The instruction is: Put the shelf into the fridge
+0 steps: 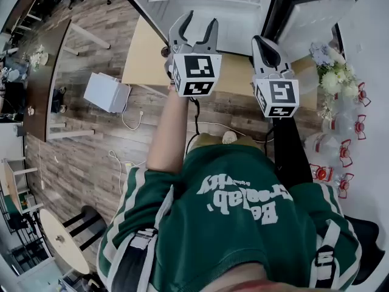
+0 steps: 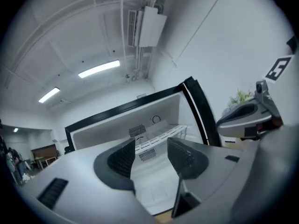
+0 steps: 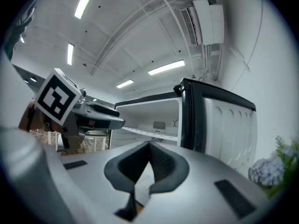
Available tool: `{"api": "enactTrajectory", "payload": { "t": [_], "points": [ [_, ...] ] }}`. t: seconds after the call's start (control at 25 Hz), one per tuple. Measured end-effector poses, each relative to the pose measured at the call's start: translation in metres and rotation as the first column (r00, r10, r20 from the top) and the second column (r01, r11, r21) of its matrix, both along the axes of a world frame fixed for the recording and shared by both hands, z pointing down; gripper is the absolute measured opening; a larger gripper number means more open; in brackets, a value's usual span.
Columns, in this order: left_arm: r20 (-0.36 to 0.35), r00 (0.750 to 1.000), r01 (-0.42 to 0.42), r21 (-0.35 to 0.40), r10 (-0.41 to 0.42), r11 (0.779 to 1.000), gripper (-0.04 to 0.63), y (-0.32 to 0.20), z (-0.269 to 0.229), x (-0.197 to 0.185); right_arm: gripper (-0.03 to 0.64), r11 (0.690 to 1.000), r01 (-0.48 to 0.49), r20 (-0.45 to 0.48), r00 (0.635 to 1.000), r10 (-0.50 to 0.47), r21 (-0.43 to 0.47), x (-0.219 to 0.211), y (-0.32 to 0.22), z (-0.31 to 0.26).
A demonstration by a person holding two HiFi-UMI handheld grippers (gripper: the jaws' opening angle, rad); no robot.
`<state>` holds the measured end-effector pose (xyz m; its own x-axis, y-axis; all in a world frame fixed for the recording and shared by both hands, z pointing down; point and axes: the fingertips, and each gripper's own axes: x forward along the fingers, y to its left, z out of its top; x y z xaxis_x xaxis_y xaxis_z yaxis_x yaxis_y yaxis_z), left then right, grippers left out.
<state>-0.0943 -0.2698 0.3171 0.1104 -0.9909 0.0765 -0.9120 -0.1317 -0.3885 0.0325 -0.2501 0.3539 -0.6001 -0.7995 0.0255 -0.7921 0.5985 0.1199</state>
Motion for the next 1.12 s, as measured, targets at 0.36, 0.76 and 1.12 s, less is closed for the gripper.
{"api": "enactTrajectory", "payload": {
  "t": [0.36, 0.76, 1.12],
  "points": [
    [-0.120, 0.991, -0.041, 0.099, 0.053, 0.994, 0.209, 0.037, -0.015, 0.003, 0.003, 1.000, 0.001, -0.002, 1.000, -0.001, 0.009, -0.001, -0.002, -0.002],
    [-0.207, 0.978, 0.026, 0.137, 0.003, 0.990, 0.059, 0.054, -0.018, -0.021, 0.003, 0.999, 0.023, -0.002, 1.000, -0.023, 0.029, -0.012, 0.002, -0.008],
    [-0.267, 0.963, 0.072, 0.164, -0.026, 0.984, 0.002, 0.062, -0.024, -0.041, 0.003, 0.999, 0.030, 0.009, 1.000, -0.030, 0.029, -0.022, 0.005, -0.010]
  ]
}}
